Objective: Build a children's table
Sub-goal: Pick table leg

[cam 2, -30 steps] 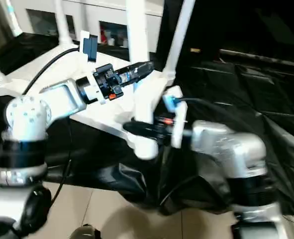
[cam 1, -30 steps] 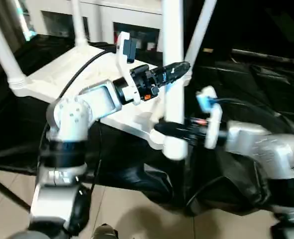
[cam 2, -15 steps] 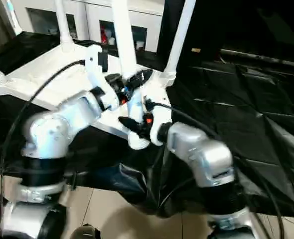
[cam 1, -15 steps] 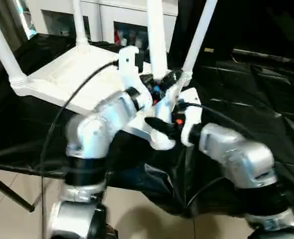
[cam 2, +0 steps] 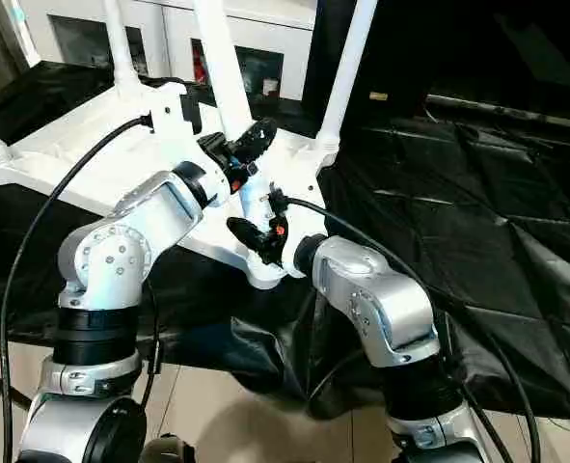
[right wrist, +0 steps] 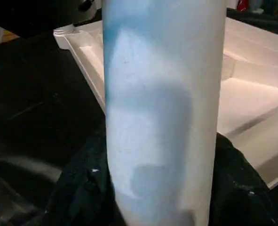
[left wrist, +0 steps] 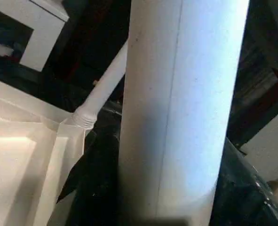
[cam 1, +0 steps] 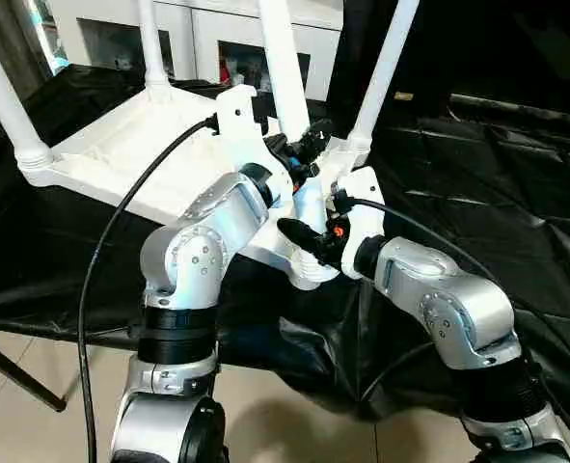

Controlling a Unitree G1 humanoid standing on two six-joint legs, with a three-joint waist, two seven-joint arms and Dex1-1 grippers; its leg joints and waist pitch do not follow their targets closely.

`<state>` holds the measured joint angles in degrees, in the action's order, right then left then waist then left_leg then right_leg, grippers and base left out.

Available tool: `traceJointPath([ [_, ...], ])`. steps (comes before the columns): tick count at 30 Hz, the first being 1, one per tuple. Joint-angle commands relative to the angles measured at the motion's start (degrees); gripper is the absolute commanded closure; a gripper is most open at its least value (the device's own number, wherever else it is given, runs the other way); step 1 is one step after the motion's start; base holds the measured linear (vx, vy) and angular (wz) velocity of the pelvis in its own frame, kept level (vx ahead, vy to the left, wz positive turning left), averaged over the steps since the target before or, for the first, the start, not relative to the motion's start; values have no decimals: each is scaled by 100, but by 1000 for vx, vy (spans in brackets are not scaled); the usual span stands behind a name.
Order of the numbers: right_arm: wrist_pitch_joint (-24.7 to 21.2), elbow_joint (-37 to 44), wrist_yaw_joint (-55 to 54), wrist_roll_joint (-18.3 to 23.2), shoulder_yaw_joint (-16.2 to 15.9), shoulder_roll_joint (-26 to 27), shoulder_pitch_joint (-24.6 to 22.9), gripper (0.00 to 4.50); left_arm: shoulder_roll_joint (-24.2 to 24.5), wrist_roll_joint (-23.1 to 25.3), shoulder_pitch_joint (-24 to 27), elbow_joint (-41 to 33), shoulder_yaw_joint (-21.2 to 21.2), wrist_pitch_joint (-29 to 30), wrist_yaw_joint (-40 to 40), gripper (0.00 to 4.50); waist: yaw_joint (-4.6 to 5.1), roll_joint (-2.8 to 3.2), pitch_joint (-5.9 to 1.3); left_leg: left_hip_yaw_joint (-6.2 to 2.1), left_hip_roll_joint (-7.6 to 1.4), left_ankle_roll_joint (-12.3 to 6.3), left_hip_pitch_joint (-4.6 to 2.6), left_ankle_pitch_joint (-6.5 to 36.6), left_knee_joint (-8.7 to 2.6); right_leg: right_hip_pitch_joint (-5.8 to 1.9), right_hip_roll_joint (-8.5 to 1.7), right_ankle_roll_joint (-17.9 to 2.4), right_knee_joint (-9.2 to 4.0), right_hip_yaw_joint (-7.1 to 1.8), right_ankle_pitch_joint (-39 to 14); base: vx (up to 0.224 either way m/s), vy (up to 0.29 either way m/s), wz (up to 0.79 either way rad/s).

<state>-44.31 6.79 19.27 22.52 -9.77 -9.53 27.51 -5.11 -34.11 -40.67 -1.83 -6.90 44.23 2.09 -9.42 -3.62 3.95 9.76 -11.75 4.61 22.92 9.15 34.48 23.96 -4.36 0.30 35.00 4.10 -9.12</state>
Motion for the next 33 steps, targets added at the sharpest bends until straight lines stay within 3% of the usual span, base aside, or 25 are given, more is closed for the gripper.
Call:
traceJointPath([
  [1, 6, 68, 198, 290, 298, -10, 94, 183, 17, -240, 6, -183, 91, 169, 228, 257, 23, 18, -431, -47, -105, 428, -141, 1384, -449, -277, -342, -149, -427, -228, -1572, 0, 0, 0],
  [6, -613, -48, 1037, 1054, 795, -433, 315, 136, 400, -576, -83, -212, 188, 571, 948, 262, 9, -8, -426, -41, -104, 349, -151, 1239, -430, -286, -331, -249, -389, -223, -1449, 0, 0, 0],
  [11, -1307, -233, 1870, 1486, 843, -1107, 548, 102, 715, -915, -194, -193, 247, 925, 1626, 263, -14, -35, -425, -20, -98, 331, -133, 1052, -419, -309, -337, -296, -391, -234, -1369, 0, 0, 0],
  [12, -1593, -366, 2080, 1692, 935, -1273, 692, 102, 786, -1036, -289, -106, 198, 1019, 1800, 263, -5, -63, -436, -14, -91, 310, -140, 979, -402, -313, -327, -368, -373, -229, -1333, 0, 0, 0],
  [14, -1779, -508, 2202, 1804, 1000, -1381, 827, 99, 820, -1150, -396, 11, 114, 1091, 1913, 264, -13, -57, -436, -16, -94, 297, -130, 914, -404, -320, -337, -424, -366, -230, -1310, 0, 0, 0],
  [16, -2118, -699, 2400, 2005, 1063, -1517, 1020, 99, 845, -1331, -566, 217, -39, 1165, 2071, 265, -26, -64, -426, -9, -85, 307, -140, 993, -393, -315, -351, -444, -397, -227, -1603, 0, 0, 0],
  [20, -2273, -776, 2589, 2216, 1086, -1563, 1087, 99, 905, -1388, -613, 266, -15, 1197, 2224, 265, -32, -77, -431, -17, -106, 338, -135, 951, -406, -318, -364, -442, -389, -223, -1590, 0, 0, 0],
  [24, -2428, -869, 2963, 2327, 972, -1727, 1163, 99, 1013, -1436, -613, 276, 42, 1296, 2418, 265, -50, -87, -449, -6, -104, 334, -127, 754, -394, -338, -354, -544, -348, -227, -1220, 0, 0, 0],
  [33, -2408, -843, 3479, 2302, 692, -2048, 1195, 99, 1091, -1487, -664, 408, 33, 1384, 2503, 265, -73, -111, -431, -6, -109, 345, -130, 838, -396, -339, -372, -529, -371, -230, -1439, 0, 0, 0],
])
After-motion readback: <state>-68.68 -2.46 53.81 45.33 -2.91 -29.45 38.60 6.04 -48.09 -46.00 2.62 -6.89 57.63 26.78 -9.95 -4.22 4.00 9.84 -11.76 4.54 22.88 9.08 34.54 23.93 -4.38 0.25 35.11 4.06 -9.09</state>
